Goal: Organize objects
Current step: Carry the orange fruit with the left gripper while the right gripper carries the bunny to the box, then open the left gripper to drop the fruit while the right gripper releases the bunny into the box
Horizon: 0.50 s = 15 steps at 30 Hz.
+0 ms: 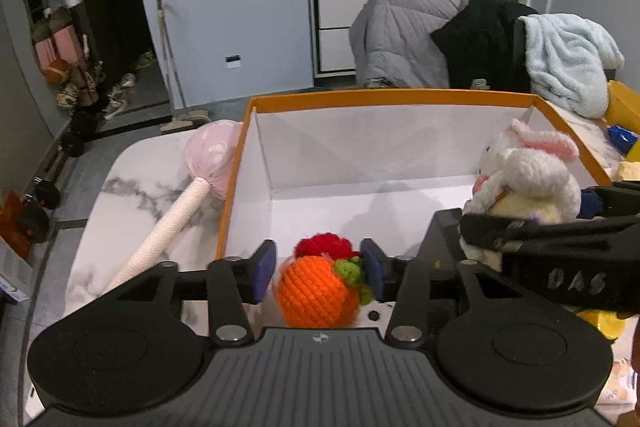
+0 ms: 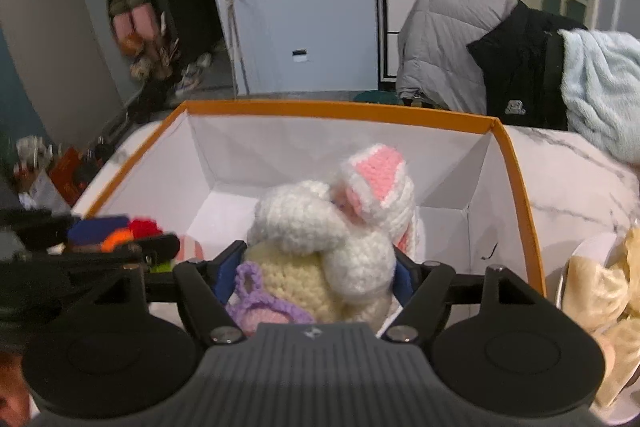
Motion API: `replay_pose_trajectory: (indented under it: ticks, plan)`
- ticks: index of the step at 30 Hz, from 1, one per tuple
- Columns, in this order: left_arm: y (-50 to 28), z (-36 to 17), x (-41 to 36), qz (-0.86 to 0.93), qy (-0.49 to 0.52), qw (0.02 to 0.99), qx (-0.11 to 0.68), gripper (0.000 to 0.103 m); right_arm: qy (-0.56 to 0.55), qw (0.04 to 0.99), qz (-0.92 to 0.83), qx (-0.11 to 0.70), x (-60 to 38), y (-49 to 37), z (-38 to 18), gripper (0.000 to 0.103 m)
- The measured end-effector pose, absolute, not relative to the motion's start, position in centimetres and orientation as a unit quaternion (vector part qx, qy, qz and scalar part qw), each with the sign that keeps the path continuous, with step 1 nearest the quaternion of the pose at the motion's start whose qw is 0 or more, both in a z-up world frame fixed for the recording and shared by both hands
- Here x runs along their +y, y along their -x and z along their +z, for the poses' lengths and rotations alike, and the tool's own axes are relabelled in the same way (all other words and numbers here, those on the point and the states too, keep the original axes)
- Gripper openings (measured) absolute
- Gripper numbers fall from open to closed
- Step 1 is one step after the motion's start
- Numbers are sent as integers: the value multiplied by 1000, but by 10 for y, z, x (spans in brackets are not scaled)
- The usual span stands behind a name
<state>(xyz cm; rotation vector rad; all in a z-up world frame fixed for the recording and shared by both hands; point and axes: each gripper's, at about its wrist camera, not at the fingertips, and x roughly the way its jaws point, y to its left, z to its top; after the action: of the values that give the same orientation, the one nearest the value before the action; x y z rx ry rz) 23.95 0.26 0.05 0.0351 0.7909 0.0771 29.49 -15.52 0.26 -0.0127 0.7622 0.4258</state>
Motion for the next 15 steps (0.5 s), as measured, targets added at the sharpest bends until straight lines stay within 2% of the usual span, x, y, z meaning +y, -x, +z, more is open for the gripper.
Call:
replay_pose_trajectory:
  ticks: [3,9,10,11,15]
  plan:
    - [-237,4,4,37,-11,929,368,73,-15,915,196,352,-160,-295,10,74]
    - [-236,10,5,35,-10,933,357,74,-35,935,163,313,-167,-291,23,74]
    - [-235,10,5,34,-9,934,355,74,-32,936,159,312,-168,-291,24,68]
    - [-234,11,5,32,-9,935,353,74,-29,936,160,313,-168,-293,25,58]
    - [-233,10,3,29,-12,935,354,75,-3,928,171,332,-162,-294,21,42]
